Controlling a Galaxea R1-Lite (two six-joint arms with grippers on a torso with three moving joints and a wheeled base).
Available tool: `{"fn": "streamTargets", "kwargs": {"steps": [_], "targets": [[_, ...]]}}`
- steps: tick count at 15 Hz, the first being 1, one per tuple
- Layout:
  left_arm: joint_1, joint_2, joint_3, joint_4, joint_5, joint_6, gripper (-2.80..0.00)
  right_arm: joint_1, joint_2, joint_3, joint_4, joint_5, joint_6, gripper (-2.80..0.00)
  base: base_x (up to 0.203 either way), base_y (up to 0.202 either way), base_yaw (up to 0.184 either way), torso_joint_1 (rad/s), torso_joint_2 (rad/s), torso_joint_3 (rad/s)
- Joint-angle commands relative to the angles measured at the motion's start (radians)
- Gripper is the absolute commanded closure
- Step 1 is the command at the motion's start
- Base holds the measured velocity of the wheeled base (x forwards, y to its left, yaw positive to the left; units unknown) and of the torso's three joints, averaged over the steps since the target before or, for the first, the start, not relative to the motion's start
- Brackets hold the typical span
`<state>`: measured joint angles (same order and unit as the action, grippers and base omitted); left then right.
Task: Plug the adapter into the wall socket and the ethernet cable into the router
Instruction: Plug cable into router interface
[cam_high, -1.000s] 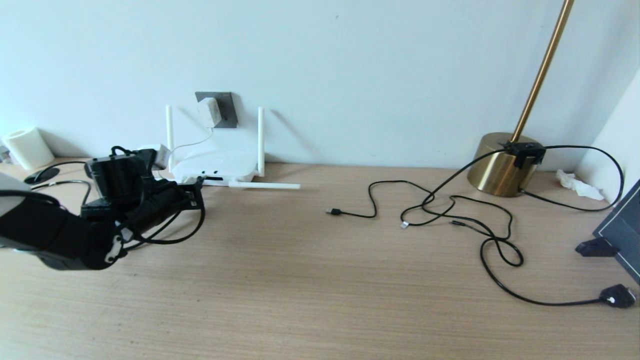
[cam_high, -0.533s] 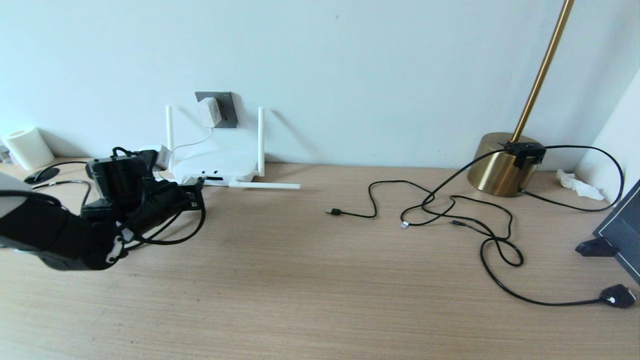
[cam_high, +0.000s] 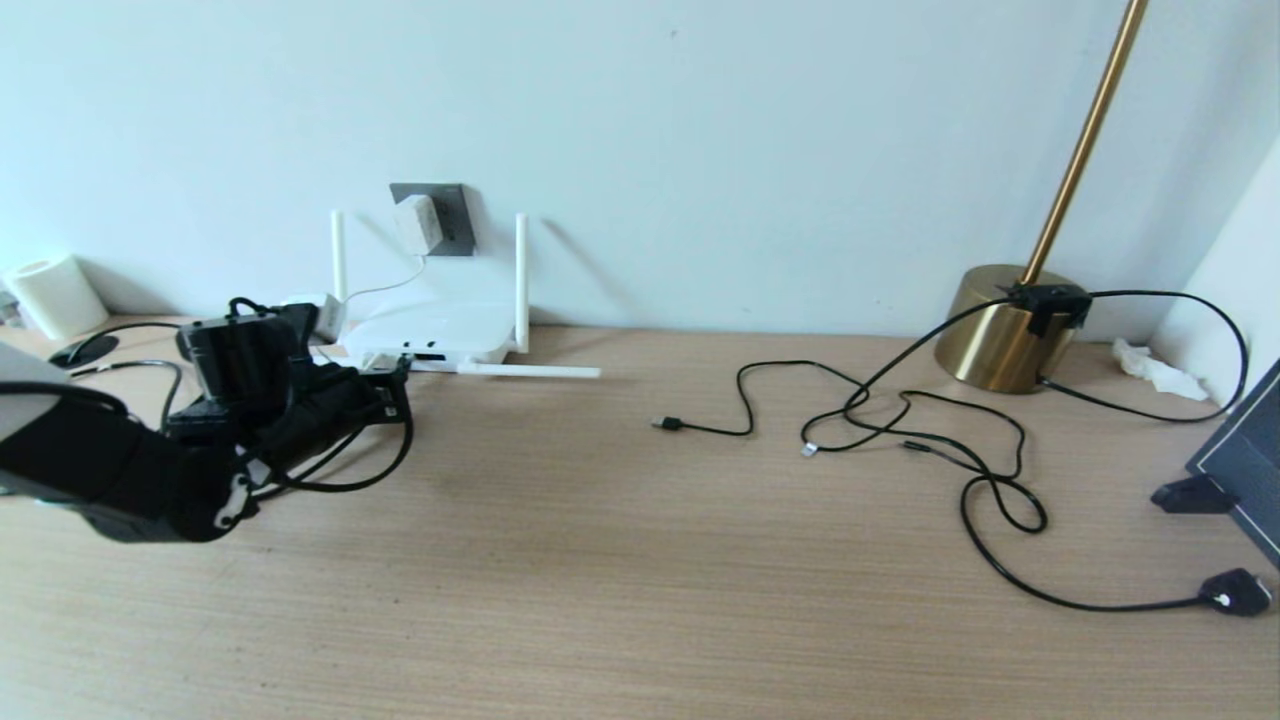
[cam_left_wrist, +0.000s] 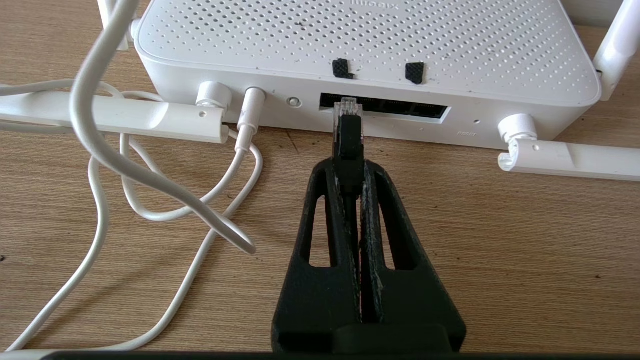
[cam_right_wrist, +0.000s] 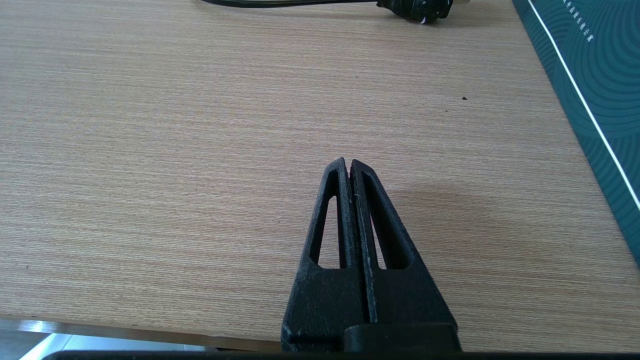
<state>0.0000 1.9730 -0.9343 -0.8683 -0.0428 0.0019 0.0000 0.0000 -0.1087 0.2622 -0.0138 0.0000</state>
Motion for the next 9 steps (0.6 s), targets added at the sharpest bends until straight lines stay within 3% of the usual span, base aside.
{"fn": "streamTargets", "kwargs": {"steps": [1,9], "targets": [[0.000,0.003,-0.001,-0.005,0.000,0.000,0.00,0.000,0.000,0.000,0.002,0.000,0.000,0.00,0.000,0.000,0.000,0.000,0.00,0.000],[0.002,0.000,-0.003,-0.005,0.000,0.000,0.00,0.000,0.000,0.000,0.002,0.000,0.000,0.00,0.000,0.000,0.000,0.000,0.00,0.000]]}}
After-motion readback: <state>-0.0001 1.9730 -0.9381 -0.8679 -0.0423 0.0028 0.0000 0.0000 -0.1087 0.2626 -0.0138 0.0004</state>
